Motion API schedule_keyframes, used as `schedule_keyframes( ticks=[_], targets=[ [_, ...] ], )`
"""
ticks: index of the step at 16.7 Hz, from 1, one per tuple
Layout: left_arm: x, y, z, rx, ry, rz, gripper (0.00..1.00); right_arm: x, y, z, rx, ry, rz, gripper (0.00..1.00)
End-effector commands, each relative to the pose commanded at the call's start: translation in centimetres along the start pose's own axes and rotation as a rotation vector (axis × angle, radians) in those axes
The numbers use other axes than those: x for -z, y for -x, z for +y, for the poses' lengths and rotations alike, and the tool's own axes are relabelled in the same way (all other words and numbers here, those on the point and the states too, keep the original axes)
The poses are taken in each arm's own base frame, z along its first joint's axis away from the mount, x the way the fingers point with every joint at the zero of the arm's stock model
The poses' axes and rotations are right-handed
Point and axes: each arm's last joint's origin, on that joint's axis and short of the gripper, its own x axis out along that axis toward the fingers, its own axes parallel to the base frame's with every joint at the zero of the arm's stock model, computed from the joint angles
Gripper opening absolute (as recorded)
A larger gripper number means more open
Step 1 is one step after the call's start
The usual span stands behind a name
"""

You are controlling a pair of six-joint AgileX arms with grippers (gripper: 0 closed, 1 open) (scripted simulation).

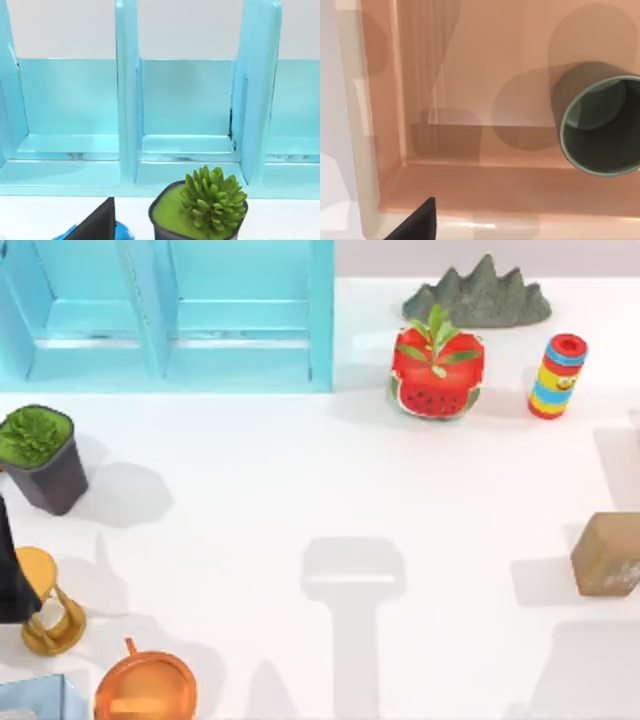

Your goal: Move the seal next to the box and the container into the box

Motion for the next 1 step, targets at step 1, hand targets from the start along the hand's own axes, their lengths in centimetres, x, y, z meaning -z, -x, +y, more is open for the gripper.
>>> schedule_keyframes(
  ticks=[1],
  targets=[
    [0.00, 0.00, 0.00, 0.000, 0.000, 0.000, 1.00, 0.00, 0.00, 0.00, 0.000, 0.000, 0.000, 1.00]
  ],
)
